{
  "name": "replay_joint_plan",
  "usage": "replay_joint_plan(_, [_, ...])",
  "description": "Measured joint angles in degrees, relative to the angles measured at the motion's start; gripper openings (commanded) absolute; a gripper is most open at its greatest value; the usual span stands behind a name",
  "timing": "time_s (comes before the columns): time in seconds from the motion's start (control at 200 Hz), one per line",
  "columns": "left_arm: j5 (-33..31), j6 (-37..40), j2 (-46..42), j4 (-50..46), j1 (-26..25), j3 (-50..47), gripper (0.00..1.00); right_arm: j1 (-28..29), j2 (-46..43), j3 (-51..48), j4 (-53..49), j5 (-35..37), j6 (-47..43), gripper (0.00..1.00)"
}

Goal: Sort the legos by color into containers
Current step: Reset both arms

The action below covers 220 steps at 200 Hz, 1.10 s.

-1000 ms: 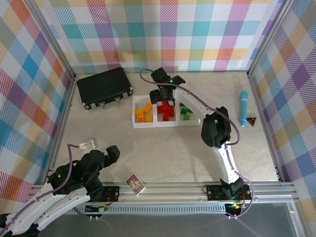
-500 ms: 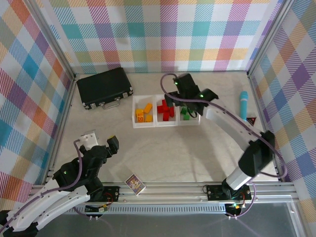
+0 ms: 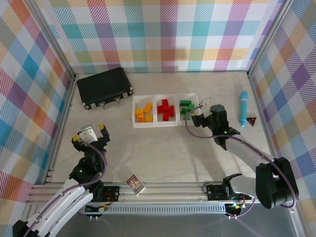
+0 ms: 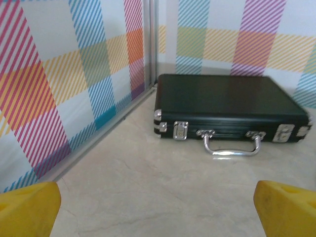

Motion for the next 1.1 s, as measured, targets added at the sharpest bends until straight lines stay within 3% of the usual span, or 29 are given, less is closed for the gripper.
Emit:
replay_joint_plan(0.16, [8.24, 0.17, 17.20, 9.07, 6.97, 0.35, 1.00, -7.76, -0.35, -1.27, 4.63, -0.87, 3.32, 0.99])
replay_joint_plan(0.43, [15.41, 5.70, 43.76, 24.17, 9.09, 3.34, 1.00, -8.52, 11.58, -9.29, 19.04, -2.99, 6.73, 0.99])
replay_joint_plan(0.715, [18.95, 12.02, 54.45, 42.16, 10.36, 3.93, 1.00, -12.52, 19.04, -12.04, 35.56, -6.80, 8.46, 0.99])
replay_joint_plan(0.85, [23.26, 12.59, 60.33, 52.09, 12.22, 3.87, 1.00, -14.12, 20.50, -12.11, 36.35, -8.35, 9.66, 0.99])
replay_joint_plan(0.95, [27.02, 12.20, 61.33, 52.57, 13.79, 3.80, 1.00, -14.29, 20.50, -12.09, 37.24, -8.11, 10.64, 0.99])
replay_joint_plan(1.1, [34.25, 8.57, 64.15, 50.16, 21.07, 7.52, 1.00, -14.56, 20.50, -12.02, 37.16, -5.09, 13.09, 0.99])
